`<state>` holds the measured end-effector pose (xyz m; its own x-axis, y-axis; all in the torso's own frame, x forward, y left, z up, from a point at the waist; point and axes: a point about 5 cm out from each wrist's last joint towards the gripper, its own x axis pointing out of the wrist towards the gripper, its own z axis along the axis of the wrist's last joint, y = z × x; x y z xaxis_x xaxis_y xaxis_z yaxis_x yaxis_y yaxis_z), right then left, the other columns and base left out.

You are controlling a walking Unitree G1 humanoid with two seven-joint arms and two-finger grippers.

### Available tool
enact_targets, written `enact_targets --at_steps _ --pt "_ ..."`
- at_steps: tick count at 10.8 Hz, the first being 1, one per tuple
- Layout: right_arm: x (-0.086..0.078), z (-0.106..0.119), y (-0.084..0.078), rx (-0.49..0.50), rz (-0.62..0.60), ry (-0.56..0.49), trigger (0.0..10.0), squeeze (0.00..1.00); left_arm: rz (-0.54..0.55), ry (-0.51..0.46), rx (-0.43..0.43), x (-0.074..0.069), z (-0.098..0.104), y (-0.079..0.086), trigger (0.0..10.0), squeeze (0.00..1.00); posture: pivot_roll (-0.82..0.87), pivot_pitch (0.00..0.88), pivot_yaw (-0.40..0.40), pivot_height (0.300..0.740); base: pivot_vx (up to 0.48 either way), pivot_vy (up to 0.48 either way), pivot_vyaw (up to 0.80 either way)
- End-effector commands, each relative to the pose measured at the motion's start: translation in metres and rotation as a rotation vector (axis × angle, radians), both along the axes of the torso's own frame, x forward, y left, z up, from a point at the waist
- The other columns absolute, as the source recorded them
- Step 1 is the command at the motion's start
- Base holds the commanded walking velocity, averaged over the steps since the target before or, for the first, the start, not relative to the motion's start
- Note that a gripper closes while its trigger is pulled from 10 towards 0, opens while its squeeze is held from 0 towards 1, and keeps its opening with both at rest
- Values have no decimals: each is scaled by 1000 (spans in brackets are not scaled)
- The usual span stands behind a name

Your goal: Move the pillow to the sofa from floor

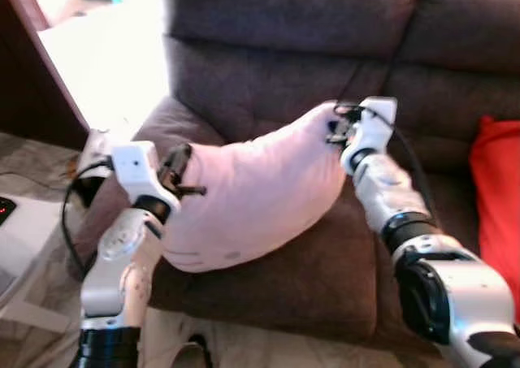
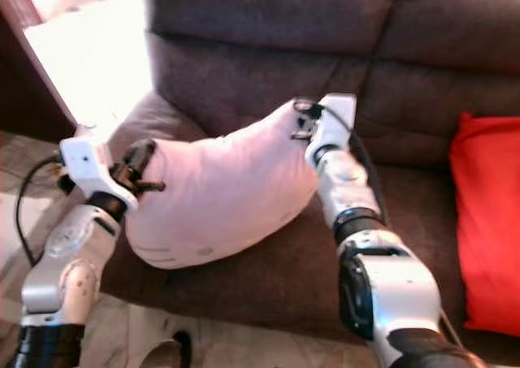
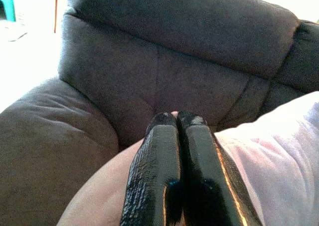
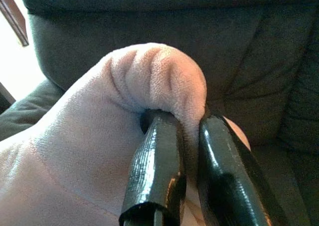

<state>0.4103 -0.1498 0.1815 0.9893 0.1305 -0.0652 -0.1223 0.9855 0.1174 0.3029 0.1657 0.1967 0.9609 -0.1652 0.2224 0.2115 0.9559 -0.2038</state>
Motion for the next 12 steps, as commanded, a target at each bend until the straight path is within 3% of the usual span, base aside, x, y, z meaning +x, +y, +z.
enact_targets --at_steps 1,4,6,7,9,11,12 --pt "3 11 8 -6 18 -30 10000 0 26 -43 10 1 11 3 10000 0 172 202 -78 740 0 0 0" --pt "9 25 25 -60 47 -15 10000 0 204 -50 -40 15 20 15 10000 0 190 211 -98 740 0 0 0" --pt "11 35 31 -77 45 -20 10000 0 174 -67 -85 16 27 0 10000 0 210 214 -107 740 0 0 0" --pt "14 51 38 -73 47 -49 10000 0 143 -78 -132 14 33 -13 10000 0 219 216 -113 740 0 0 0" --pt "16 69 47 -74 61 -82 10000 0 69 -92 -146 12 39 -26 10000 0 226 224 -121 740 0 0 0" --pt "16 72 53 -64 88 -96 10000 0 34 -110 -100 11 42 -23 10000 0 226 229 -119 740 0 0 0" --pt "16 75 58 -70 95 -95 10000 0 35 -104 -148 8 48 -19 10000 0 237 228 -122 740 0 0 0"
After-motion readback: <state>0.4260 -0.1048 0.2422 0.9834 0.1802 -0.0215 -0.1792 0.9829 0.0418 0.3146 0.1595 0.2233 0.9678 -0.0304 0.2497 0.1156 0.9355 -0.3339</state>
